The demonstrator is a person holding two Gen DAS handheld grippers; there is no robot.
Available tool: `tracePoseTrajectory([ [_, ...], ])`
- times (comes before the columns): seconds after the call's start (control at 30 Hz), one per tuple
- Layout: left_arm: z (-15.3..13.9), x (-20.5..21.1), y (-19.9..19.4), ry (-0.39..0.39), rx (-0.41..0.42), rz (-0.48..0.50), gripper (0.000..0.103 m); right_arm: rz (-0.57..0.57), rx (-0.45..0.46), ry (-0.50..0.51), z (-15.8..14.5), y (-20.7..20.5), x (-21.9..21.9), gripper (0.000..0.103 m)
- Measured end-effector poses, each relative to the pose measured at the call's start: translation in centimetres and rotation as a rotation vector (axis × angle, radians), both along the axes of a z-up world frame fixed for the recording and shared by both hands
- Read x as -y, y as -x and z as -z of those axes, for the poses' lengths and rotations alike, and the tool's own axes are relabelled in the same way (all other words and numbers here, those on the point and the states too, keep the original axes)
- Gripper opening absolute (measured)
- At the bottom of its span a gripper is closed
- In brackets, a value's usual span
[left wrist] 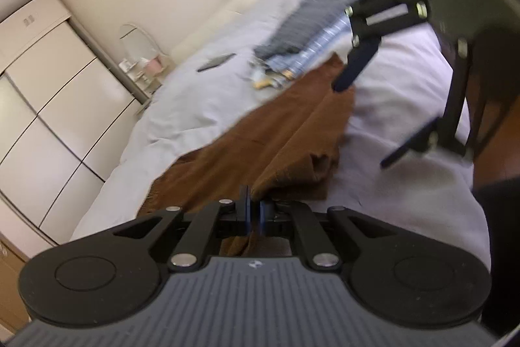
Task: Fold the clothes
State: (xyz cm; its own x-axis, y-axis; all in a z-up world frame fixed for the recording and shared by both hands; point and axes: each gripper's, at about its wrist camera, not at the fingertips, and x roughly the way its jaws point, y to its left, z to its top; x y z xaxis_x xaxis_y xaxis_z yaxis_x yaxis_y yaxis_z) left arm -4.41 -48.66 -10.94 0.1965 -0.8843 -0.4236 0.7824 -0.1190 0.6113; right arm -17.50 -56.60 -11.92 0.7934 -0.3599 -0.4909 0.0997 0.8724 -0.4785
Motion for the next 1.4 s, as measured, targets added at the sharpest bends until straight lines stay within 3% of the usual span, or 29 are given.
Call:
tracePoseTrajectory([
  [0.1,-1.1,0.2,-0.6,0.010,-0.044,-0.006,0.004,-0.004,0.034,0.091,0.6,-1.6,-0.2,0.071],
  [0.23,-2.0,-0.1,-1.4,0.014,-0.073,-0.013,0.004,0.038,0.004,0.201,1.6,-3.9,1.9,0.039],
  [0.4,-2.0,-0.6,-1.9,0.022,-0.084,-0.015,0.004,0.067,-0.098,0.444,3.6,-3.6,5.7,0.030],
  [0.47,-1.8,-0.7,-2.0,0.024,-0.085,-0.013,0.004,0.075,-0.138,0.479,4.4,-3.1,7.4,0.024],
  [0.53,-1.8,-0.9,-2.0,0.023,-0.083,-0.015,0.004,0.077,-0.167,0.500,4.9,-2.7,8.7,0.008],
  [0.57,-1.9,-1.0,-2.1,0.022,-0.083,-0.016,0.004,0.077,-0.177,0.501,5.0,-2.7,9.0,0.001],
  [0.67,-3.0,-1.7,-2.5,0.032,-0.060,-0.020,0.004,0.094,-0.172,0.481,4.5,-2.8,9.6,0.001],
  [0.8,-5.8,-5.3,-3.6,0.073,-0.009,-0.037,0.003,0.098,-0.140,0.437,1.6,-2.5,8.3,0.001],
  [0.9,-7.4,-9.4,-4.3,0.080,0.014,-0.048,0.003,0.037,-0.127,0.387,-1.6,-1.6,4.9,0.000],
  [1.03,-7.8,-16.9,-3.6,0.033,0.022,-0.082,0.002,-0.060,-0.106,0.317,-5.4,0.0,-1.2,0.000],
  [1.23,-6.0,-26.1,-0.9,-0.064,-0.099,-0.150,0.002,-0.262,-0.199,0.177,-7.1,2.7,-10.3,0.000],
  [1.4,-4.5,-26.5,-0.6,-0.064,-0.161,-0.113,0.002,-0.261,-0.263,0.084,-6.5,3.2,-11.6,0.000],
])
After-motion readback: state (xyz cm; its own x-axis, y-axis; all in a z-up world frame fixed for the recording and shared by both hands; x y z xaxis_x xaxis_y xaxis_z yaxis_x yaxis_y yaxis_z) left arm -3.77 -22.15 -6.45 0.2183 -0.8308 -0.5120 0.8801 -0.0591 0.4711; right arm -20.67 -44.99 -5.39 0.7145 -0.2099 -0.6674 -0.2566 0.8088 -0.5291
